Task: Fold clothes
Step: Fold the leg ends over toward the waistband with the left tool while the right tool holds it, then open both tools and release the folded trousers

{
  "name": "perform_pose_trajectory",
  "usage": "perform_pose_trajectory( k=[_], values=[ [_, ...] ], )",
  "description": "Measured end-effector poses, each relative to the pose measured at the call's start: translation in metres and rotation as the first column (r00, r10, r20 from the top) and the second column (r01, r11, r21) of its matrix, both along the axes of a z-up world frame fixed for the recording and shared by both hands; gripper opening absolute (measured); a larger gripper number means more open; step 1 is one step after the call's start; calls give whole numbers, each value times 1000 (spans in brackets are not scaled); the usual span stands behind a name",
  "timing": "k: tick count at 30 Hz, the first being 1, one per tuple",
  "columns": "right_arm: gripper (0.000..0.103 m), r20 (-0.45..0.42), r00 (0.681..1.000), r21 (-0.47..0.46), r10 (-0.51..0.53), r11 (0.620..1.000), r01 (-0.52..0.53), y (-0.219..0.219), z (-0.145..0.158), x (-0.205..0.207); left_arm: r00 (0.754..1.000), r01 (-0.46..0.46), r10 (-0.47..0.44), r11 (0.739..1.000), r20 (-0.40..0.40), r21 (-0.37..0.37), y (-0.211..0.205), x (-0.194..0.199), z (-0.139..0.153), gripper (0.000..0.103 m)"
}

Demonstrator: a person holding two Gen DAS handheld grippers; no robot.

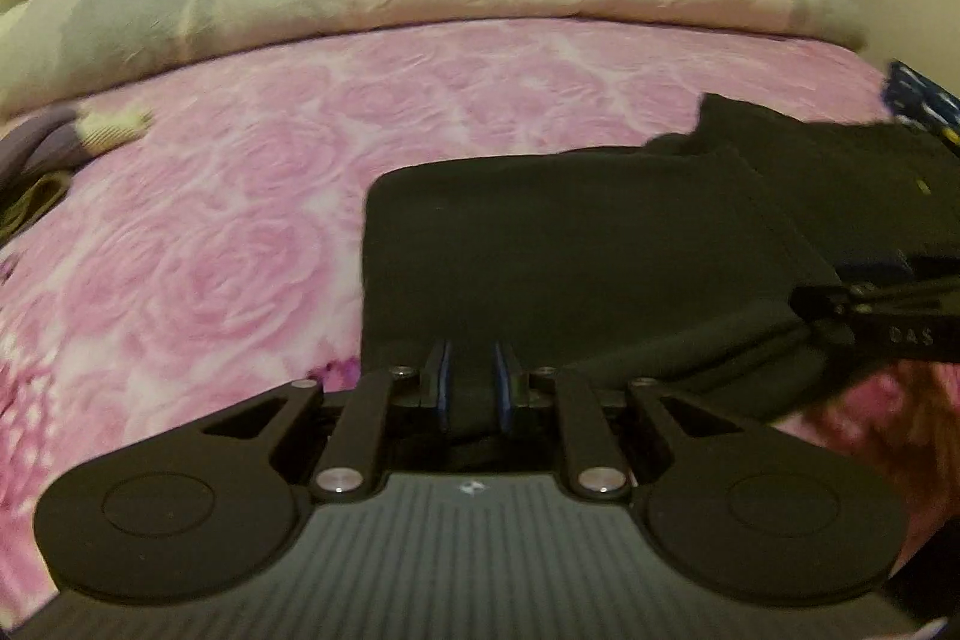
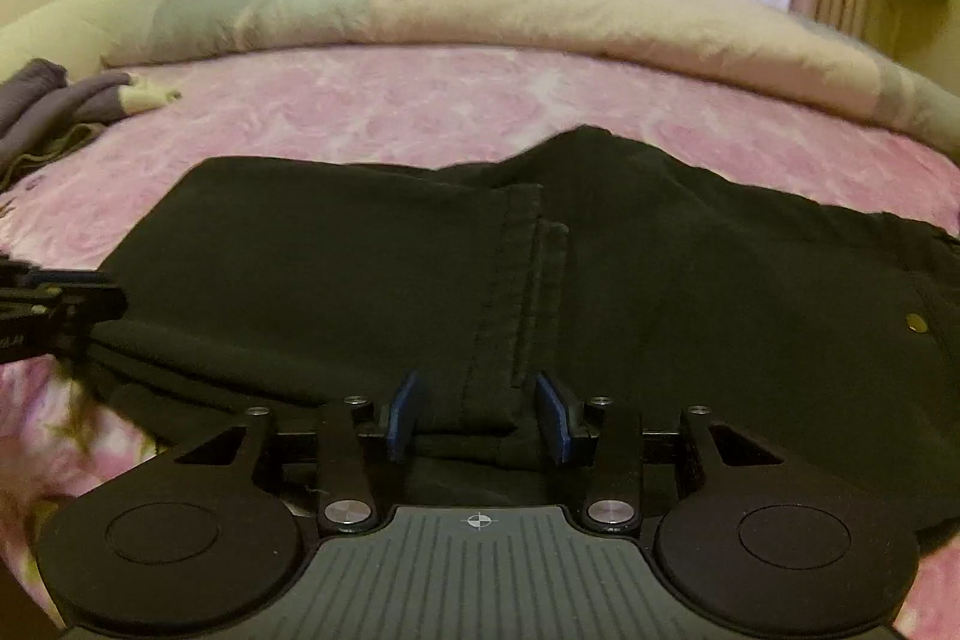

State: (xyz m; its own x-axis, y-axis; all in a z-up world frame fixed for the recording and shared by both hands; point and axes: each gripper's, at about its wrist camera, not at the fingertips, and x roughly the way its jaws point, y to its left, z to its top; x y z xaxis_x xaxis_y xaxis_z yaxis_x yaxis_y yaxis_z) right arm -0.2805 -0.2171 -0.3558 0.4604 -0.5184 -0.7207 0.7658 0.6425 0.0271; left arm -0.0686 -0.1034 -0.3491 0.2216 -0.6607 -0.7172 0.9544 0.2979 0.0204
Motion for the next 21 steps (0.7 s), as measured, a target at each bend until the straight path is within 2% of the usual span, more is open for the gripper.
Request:
perform_pose_trajectory(
  k=[5,10,15,16,17,18,21],
  values=[
    [43,44,998,42,-49,998,47,13,19,-23,998,-59,58,997,18,44,16,-20,16,16],
    [43,30,995,39,-92,995,91,36,28,-49,994,-107,107,991,1,77,41,-43,26,30],
    [43,27,992,-10,-120,993,120,58,51,-68,991,-129,128,990,25,49,64,-66,48,37],
    [46,30,992,-20,-124,992,125,62,57,-72,991,-130,129,991,33,40,69,-71,54,38],
    [64,40,990,-32,-133,990,134,67,62,-76,991,-131,129,991,41,30,74,-75,59,38],
    [78,52,988,-44,-142,988,145,72,68,-81,991,-128,127,992,49,19,78,-81,65,39],
    [78,98,983,-80,-158,983,166,87,83,-99,991,-110,111,994,73,-19,91,-97,82,42]
  ],
)
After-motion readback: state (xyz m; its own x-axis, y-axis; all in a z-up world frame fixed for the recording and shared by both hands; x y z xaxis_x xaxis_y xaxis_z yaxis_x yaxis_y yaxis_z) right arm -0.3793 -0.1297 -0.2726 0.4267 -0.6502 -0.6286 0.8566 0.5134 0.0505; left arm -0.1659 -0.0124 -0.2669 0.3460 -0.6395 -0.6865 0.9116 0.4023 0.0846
